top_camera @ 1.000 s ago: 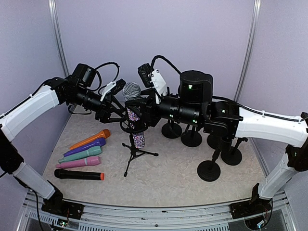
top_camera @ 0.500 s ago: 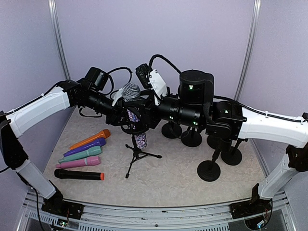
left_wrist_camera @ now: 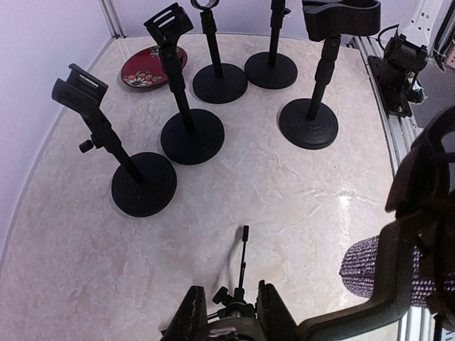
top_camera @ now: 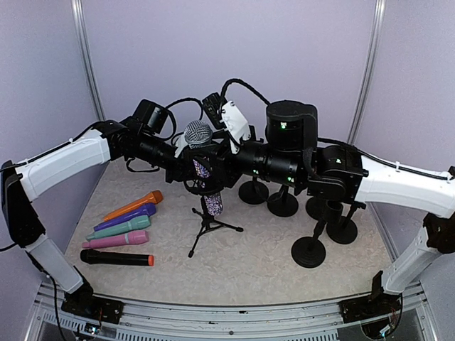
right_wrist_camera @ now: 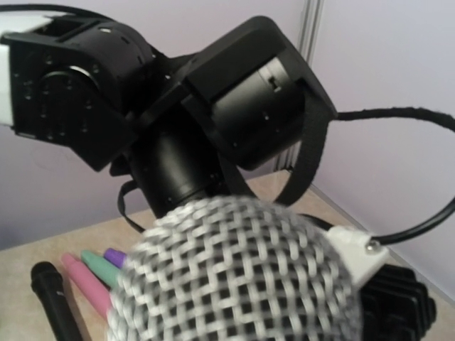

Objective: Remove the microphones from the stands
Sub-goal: Hold the microphone stand with the microphone at the center of the board, then remove the microphone from the microphone stand.

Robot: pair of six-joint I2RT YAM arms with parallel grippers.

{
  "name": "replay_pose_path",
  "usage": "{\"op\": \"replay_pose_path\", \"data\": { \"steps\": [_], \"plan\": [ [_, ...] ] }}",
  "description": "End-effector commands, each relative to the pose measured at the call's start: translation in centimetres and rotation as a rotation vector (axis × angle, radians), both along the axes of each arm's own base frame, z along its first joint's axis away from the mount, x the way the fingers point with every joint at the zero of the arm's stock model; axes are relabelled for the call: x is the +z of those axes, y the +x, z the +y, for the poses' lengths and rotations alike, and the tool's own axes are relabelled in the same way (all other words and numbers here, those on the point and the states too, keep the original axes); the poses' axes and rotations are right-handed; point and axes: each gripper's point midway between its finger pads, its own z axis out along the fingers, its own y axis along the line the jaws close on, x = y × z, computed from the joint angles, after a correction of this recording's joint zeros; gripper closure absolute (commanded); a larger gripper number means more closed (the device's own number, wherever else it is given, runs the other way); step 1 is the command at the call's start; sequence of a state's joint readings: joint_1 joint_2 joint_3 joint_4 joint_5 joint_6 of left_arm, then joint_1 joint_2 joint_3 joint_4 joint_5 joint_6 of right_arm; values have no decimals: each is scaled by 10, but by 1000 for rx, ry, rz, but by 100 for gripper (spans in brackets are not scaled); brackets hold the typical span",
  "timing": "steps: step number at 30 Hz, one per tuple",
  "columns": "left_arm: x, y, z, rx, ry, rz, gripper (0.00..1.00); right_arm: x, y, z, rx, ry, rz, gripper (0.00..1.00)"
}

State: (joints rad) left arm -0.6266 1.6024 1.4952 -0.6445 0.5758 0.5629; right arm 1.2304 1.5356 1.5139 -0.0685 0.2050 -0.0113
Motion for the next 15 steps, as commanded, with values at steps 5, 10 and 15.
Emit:
{"op": "replay_pose_path", "data": {
  "steps": [5, 10, 15],
  "plan": [
    [-24, 14, -1, 19, 98, -123, 99, 132, -24, -63, -25, 314, -139, 100],
    [-21, 12, -2, 17, 104, -153, 99, 141, -19, -82, -93, 375, -147, 100],
    [-16, 8, -3, 7, 102, -161, 98, 151, -11, -100, -180, 429, -166, 100]
  ]
}}
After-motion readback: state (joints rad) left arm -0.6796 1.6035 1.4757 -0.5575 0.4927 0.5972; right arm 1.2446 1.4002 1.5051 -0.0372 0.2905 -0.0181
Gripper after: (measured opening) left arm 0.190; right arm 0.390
